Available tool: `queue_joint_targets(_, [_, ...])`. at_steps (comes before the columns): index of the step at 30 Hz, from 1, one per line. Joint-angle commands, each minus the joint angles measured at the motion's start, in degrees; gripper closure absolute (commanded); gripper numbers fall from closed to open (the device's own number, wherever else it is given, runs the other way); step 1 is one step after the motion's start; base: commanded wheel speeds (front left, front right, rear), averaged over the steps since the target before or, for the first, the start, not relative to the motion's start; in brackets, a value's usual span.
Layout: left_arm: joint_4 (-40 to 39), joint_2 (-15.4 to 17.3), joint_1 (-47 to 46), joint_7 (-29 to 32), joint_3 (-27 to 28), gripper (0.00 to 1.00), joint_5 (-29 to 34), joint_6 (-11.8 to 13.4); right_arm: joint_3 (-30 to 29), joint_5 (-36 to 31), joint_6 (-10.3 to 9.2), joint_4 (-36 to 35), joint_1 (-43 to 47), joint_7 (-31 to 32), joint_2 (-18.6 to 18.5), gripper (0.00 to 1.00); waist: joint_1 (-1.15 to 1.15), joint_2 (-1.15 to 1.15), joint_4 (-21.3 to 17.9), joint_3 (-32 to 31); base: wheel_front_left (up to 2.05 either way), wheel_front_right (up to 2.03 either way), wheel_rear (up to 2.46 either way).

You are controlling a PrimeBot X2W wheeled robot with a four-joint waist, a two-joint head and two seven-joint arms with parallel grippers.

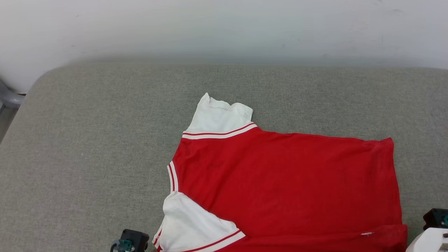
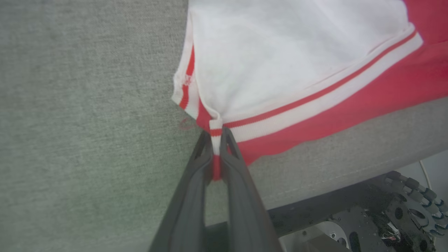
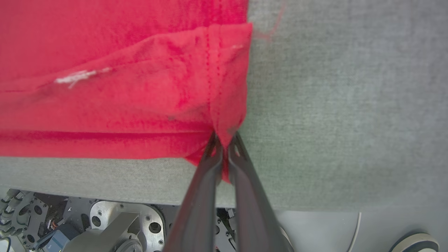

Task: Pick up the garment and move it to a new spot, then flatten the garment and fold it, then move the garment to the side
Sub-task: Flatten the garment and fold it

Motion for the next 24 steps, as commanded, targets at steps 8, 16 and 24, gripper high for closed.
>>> queue_joint_targets(8, [0.58, 0.05, -1.43, -3.59, 1.18, 0.00, 1.27, 0.54, -0.11, 1.73, -0.08, -0.63, -1.78, -4.70, -0.01, 0.00, 0.00, 0.00, 0.12, -2.55, 0.00, 0.00, 0.00])
queue_joint_targets(16, [-3.48, -0.96, -3.52, -17.34, 5.88, 0.00, 4.89, 1.55, 2.51, 6.40, -0.08, -9.17, -4.23, -20.27, -1.03, 0.00, 0.00, 0.00, -0.40, -5.76, 0.00, 0.00, 0.00])
queue_joint_targets(24, [-5.80, -4.73, -3.53, -27.73, 10.67, 0.00, 9.76, 2.84, 5.79, 2.95, -0.07, -12.46, -3.97, -40.80, 0.00, 0.00, 0.00, 0.00, -1.36, -5.99, 0.00, 0.00, 0.00])
